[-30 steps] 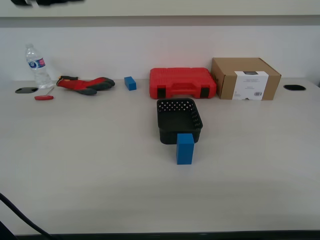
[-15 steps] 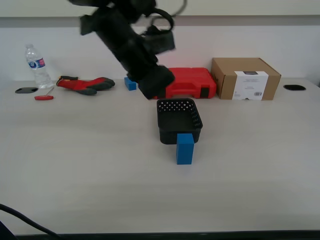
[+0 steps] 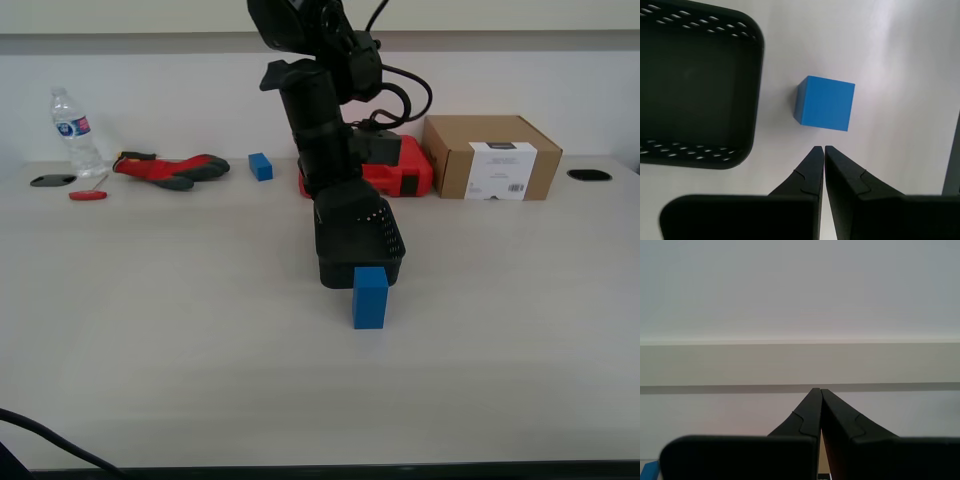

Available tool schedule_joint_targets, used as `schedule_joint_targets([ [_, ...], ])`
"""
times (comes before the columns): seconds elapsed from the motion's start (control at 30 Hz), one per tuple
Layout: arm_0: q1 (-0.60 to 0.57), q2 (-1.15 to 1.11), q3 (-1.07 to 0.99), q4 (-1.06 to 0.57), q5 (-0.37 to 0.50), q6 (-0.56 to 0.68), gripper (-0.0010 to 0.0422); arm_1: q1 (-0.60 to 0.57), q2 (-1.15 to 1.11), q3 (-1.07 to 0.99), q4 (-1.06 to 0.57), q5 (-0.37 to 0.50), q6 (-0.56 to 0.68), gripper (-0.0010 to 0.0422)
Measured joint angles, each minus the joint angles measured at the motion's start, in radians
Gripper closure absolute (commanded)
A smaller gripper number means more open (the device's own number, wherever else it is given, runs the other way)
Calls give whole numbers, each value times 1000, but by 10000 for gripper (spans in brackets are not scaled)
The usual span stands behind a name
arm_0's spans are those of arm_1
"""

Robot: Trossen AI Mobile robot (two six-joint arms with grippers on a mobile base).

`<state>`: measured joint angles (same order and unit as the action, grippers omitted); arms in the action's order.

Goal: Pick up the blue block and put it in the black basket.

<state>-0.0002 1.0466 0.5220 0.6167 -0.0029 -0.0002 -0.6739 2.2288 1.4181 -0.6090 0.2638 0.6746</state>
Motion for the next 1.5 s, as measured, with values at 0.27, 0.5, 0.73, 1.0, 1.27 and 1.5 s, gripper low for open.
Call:
schedule_joint_targets([
  [0.27,0,0,0,-1,0,0,413,-32,11,43,5,28,-6,277],
  [0.5,1,0,0,-3,0,0,413,-64,93,50,66,-9,-42,47],
  [0.73,0,0,0,-3,0,0,413,-92,230,119,66,-61,-86,123],
  [1.0,0,0,0,-3,0,0,413,-95,327,229,-2,-23,-69,420],
  [1.27,0,0,0,-3,0,0,413,-96,278,406,-272,-41,-46,413],
  [1.5,0,0,0,-3,0,0,413,-68,160,531,-249,-187,56,413],
])
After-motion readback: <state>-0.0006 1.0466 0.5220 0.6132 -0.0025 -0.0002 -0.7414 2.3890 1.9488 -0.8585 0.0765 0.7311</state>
